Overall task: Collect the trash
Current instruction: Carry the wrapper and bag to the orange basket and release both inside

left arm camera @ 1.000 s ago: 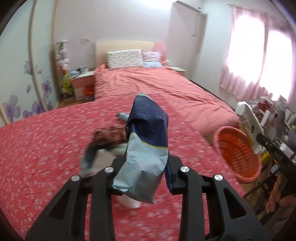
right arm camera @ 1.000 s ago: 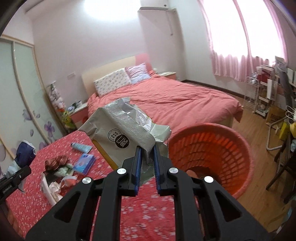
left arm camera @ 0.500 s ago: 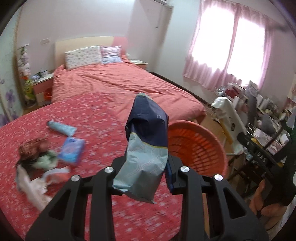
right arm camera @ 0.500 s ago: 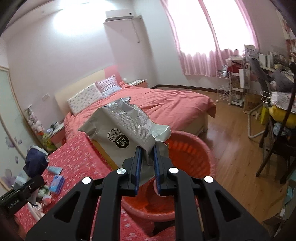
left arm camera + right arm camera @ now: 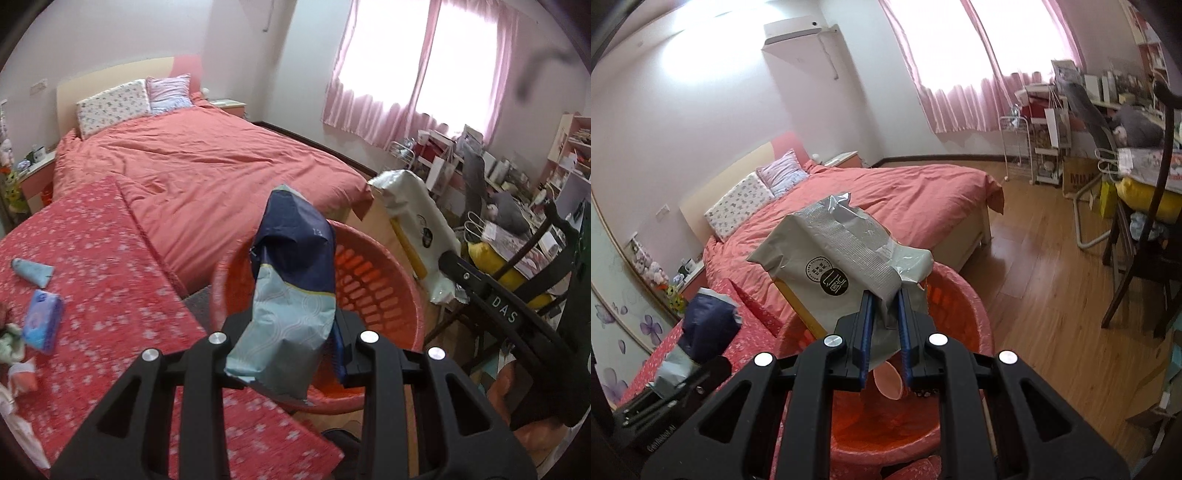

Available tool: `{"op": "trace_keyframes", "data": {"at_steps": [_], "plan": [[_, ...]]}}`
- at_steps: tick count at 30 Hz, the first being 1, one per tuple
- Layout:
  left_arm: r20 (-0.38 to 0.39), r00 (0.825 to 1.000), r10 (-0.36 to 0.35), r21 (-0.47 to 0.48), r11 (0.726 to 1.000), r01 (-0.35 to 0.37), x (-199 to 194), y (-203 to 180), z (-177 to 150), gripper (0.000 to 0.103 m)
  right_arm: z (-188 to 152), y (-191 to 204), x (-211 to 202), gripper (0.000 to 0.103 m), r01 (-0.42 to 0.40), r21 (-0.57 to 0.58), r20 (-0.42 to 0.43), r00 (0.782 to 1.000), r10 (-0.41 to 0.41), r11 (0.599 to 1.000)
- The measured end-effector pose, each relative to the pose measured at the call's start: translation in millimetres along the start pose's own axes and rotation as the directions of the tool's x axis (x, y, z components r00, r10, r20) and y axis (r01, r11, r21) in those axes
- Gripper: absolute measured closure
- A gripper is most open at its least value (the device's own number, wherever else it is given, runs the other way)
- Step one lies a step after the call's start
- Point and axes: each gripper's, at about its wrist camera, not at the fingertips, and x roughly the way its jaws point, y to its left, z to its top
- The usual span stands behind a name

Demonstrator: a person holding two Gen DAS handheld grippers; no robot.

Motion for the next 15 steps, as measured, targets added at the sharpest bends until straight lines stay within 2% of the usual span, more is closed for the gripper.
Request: {"op": "trace_keyframes", "data": {"at_steps": [9, 15], "plan": [[-0.061, 0.998, -0.006, 0.018, 1.000, 0.007, 41, -15, 0, 0.069, 3, -13, 14, 0.086, -0.018, 0.053, -0.051, 0.998, 0.021, 0.998], [-0.088, 0.996, 0.023, 0.020, 1.000, -0.021, 54, -12, -5, 0.051, 1, -19, 23, 0.080, -0.034, 0.079, -0.099, 0.994, 0.042, 0.996]]}}
